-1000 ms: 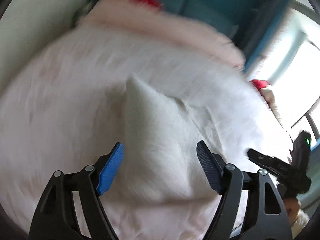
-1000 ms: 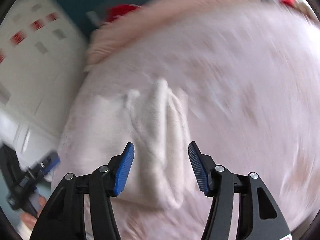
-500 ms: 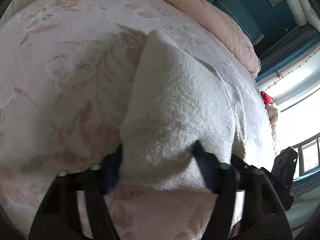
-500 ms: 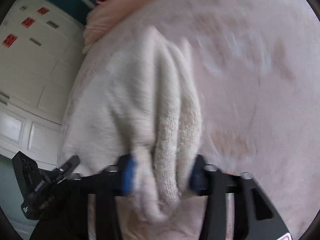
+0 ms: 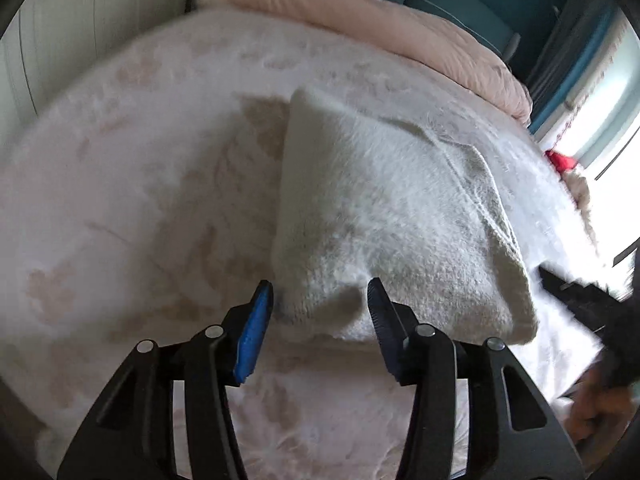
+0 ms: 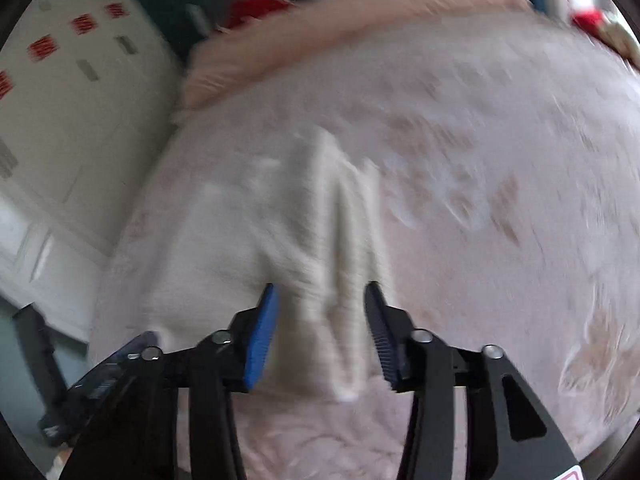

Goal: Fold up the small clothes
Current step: 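Lower the folded sweater onto the bed and open both tools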

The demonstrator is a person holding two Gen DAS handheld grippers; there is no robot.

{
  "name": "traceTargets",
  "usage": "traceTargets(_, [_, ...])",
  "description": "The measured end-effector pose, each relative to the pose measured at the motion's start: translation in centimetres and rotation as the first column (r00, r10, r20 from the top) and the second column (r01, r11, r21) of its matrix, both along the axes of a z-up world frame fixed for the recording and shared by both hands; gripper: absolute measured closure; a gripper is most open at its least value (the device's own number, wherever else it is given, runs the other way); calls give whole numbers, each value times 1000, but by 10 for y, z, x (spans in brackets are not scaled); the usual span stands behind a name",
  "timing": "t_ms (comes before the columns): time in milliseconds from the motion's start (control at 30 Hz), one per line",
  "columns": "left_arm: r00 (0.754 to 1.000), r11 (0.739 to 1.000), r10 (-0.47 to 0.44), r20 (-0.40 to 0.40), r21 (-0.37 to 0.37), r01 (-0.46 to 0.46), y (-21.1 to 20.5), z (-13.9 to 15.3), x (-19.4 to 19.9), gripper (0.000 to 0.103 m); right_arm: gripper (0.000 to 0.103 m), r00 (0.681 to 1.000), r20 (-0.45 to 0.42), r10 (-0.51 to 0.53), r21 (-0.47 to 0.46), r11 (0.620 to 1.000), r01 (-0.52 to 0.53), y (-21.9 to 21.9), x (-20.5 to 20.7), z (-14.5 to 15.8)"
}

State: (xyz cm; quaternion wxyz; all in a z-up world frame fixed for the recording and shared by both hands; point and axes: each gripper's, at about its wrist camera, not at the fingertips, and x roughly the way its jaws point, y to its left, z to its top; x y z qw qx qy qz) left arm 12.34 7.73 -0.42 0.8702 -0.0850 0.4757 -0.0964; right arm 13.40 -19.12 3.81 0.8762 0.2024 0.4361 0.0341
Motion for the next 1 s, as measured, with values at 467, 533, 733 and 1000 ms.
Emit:
traceTargets(467, [996, 963, -40, 75, 269, 18, -40, 35, -32, 40, 92, 999, -25, 39, -261, 964, -45, 54, -34, 6])
traceTargets(533, [995, 961, -40, 88, 277, 14, -44, 41, -39, 35, 82, 1000, -7, 4, -285, 958, -6, 51, -48, 12])
traceTargets(733, [989, 953, -21, 149, 303, -25, -57, 55, -68, 22, 68, 999, -12, -53, -273, 961, 48, 34, -79, 3])
traceTargets(1000, [986, 952, -29, 163, 304, -22, -69, 58, -100, 21, 66, 997, 1, -82, -249, 965, 79, 31, -113, 6])
